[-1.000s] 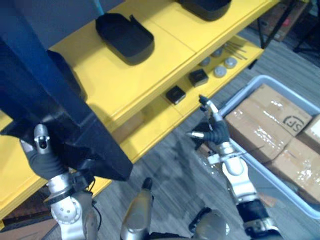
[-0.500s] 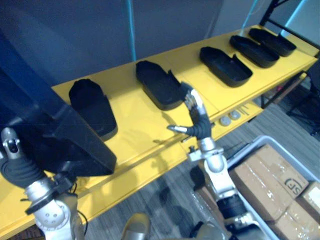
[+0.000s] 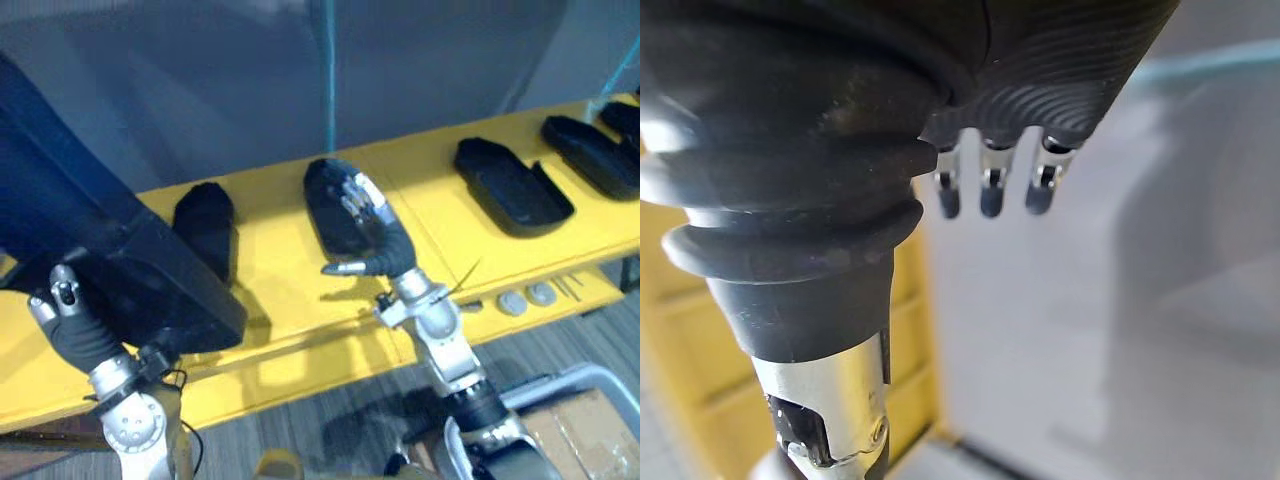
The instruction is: Walk over and take plastic housings, then place them on the shelf
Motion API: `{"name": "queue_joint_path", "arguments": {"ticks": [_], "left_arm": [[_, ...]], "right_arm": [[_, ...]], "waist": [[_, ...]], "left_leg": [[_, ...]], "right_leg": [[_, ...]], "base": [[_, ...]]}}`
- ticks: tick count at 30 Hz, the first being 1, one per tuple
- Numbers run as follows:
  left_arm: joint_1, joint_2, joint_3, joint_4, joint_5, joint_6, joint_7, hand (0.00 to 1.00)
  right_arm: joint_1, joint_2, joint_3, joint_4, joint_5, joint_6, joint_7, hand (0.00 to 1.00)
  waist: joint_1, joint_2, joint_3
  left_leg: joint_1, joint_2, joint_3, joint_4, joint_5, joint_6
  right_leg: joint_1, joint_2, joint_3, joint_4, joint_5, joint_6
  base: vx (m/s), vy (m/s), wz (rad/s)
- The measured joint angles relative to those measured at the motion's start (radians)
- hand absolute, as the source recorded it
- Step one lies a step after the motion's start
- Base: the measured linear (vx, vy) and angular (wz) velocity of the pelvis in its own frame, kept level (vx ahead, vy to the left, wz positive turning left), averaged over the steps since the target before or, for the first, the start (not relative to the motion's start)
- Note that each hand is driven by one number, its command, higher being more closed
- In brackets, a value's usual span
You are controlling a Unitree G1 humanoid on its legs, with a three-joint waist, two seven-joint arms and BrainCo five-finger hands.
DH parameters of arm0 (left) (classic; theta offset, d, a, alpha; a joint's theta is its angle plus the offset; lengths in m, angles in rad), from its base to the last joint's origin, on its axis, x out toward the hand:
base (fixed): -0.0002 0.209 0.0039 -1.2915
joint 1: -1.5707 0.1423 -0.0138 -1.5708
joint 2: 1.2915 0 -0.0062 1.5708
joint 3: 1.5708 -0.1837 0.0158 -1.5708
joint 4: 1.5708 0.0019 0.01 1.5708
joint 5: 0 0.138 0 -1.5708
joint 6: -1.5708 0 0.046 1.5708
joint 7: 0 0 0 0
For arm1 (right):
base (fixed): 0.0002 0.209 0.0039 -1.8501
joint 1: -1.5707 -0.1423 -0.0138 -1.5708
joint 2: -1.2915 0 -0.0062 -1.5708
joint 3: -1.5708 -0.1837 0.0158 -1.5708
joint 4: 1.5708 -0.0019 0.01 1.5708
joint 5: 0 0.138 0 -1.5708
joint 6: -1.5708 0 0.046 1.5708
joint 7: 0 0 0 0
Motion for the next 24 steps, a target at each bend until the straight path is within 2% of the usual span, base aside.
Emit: {"name": "queue_joint_path", "arguments": {"ticks": [1, 3, 5, 6, 8, 10, 13, 15, 16, 17, 18, 19, 22, 24], "left_arm": [[-0.003, 0.0, -0.012, -0.001, 0.008, 0.003, 0.004, 1.0], [0.001, 0.001, -0.007, -0.001, 0.038, 0.019, 0.022, 1.0], [0.002, 0.008, -0.006, -0.001, 0.054, 0.058, 0.034, 1.0], [0.003, 0.01, -0.006, -0.001, 0.081, 0.075, 0.038, 1.0], [0.015, 0.011, -0.002, -0.006, 0.089, 0.083, 0.036, 1.0], [0.041, 0.011, 0.017, -0.019, 0.092, 0.1, 0.032, 1.0], [0.089, 0.013, 0.09, -0.021, 0.128, 0.115, 0.024, 1.0], [0.103, 0.036, 0.141, -0.021, 0.168, 0.141, 0.021, 1.0], [0.103, 0.082, 0.174, -0.011, 0.203, 0.158, 0.017, 1.0], [0.103, 0.105, 0.192, 0.003, 0.22, 0.162, 0.017, 1.0], [0.097, 0.159, 0.227, 0.048, 0.252, 0.174, 0.021, 1.0], [0.089, 0.189, 0.243, 0.085, 0.267, 0.185, 0.023, 1.0], [0.018, 0.368, 0.325, 0.414, 0.323, 0.268, 0.056, 1.0], [-0.026, 0.447, 0.358, 0.585, 0.323, 0.311, 0.08, 1.0]], "right_arm": [[-0.012, 0.004, 0.019, 0.001, 0.002, -0.008, 0.016, 0.0], [-0.039, 0.022, 0.064, 0.001, 0.013, -0.02, 0.027, 0.0], [-0.062, 0.063, 0.129, 0.002, 0.044, -0.021, 0.038, 0.0], [-0.069, 0.097, 0.17, 0.006, 0.056, -0.023, 0.037, 0.0], [-0.087, 0.142, 0.23, 0.029, 0.055, -0.022, 0.025, 0.0], [-0.102, 0.181, 0.262, 0.076, 0.025, -0.016, -0.009, 0.0], [-0.104, 0.201, 0.263, 0.134, -0.069, 0.01, -0.113, 0.0], [-0.097, 0.166, 0.226, 0.135, -0.143, 0.033, -0.215, 0.0], [-0.07, 0.139, 0.158, 0.13, -0.157, 0.036, -0.267, 0.0], [-0.053, 0.125, 0.122, 0.124, -0.157, 0.037, -0.286, 0.0], [-0.016, 0.093, 0.038, 0.103, -0.154, 0.042, -0.317, 0.0], [0.003, 0.074, -0.006, 0.083, -0.143, 0.049, -0.322, 0.0], [0.145, -0.041, -0.209, -0.027, -0.087, 0.094, -0.327, 0.0], [0.23, -0.102, -0.287, -0.075, -0.051, 0.113, -0.312, 0.0]], "waist": [[0.019, -0.001, -0.006], [0.028, -0.005, -0.011], [0.031, -0.015, -0.018], [0.044, -0.021, -0.026], [0.057, -0.026, -0.032], [0.07, -0.031, -0.045], [0.077, -0.036, -0.06], [0.07, -0.039, -0.062], [0.068, -0.039, -0.068], [0.068, -0.038, -0.071], [0.062, -0.036, -0.077], [0.058, -0.035, -0.08], [0.014, 0.0, -0.092], [-0.011, 0.008, -0.095]], "left_leg": [[0.011, -0.002, -0.001, -0.04, 0.011, -0.008], [0.019, -0.009, -0.004, -0.078, 0.018, -0.008], [0.019, -0.032, -0.035, -0.096, 0.034, 0.002], [0.021, -0.045, -0.053, -0.112, 0.044, 0.008], [0.028, -0.061, -0.072, -0.132, 0.051, 0.016], [0.031, -0.072, -0.084, -0.154, 0.057, 0.028], [0.032, -0.082, -0.084, -0.159, 0.061, 0.027], [0.033, -0.086, -0.076, -0.162, 0.067, 0.021], [0.034, -0.085, -0.054, -0.165, 0.072, 0.016], [0.034, -0.085, -0.04, -0.165, 0.073, 0.015], [0.035, -0.084, -0.011, -0.164, 0.073, 0.015], [0.037, -0.084, 0.007, -0.163, 0.073, 0.015], [0.056, -0.08, 0.1, -0.164, 0.074, 0.014], [0.07, -0.071, 0.142, -0.18, 0.073, 0.014]], "right_leg": [[0.008, -0.001, -0.022, -0.006, 0.0, 0.0], [0.024, -0.009, -0.051, -0.022, 0.004, 0.016], [0.052, -0.018, -0.086, -0.044, 0.012, 0.029], [0.069, -0.029, -0.111, -0.053, 0.016, 0.036], [0.093, -0.039, -0.138, -0.065, 0.015, 0.037], [0.105, -0.048, -0.158, -0.073, 0.015, 0.042], [0.114, -0.056, -0.168, -0.081, 0.019, 0.049], [0.112, -0.06, -0.165, -0.085, 0.025, 0.057], [0.101, -0.062, -0.15, -0.086, 0.035, 0.068], [0.094, -0.063, -0.138, -0.086, 0.037, 0.069], [0.081, -0.065, -0.118, -0.09, 0.045, 0.071], [0.077, -0.065, -0.107, -0.095, 0.05, 0.071], [0.063, -0.065, -0.049, -0.12, 0.074, 0.073], [0.045, -0.061, -0.012, -0.121, 0.08, 0.067]], "base": [[0.02, 0.015, 0.74], [-0.03, 0.045, 0.52], [-0.04, 0.036, 0.61], [-0.05, 0.032, 0.54], [-0.04, 0.032, 0.45], [-0.02, 0.021, 0.3], [0.01, 0.026, 0.11], [0.01, 0.016, -0.06], [0.02, 0.024, -0.21], [0.03, 0.036, -0.4], [0.02, 0.031, -0.39], [0.03, 0.044, -0.48], [0.01, 0.037, -0.52], [-0.01, 0.02, -0.55]]}}
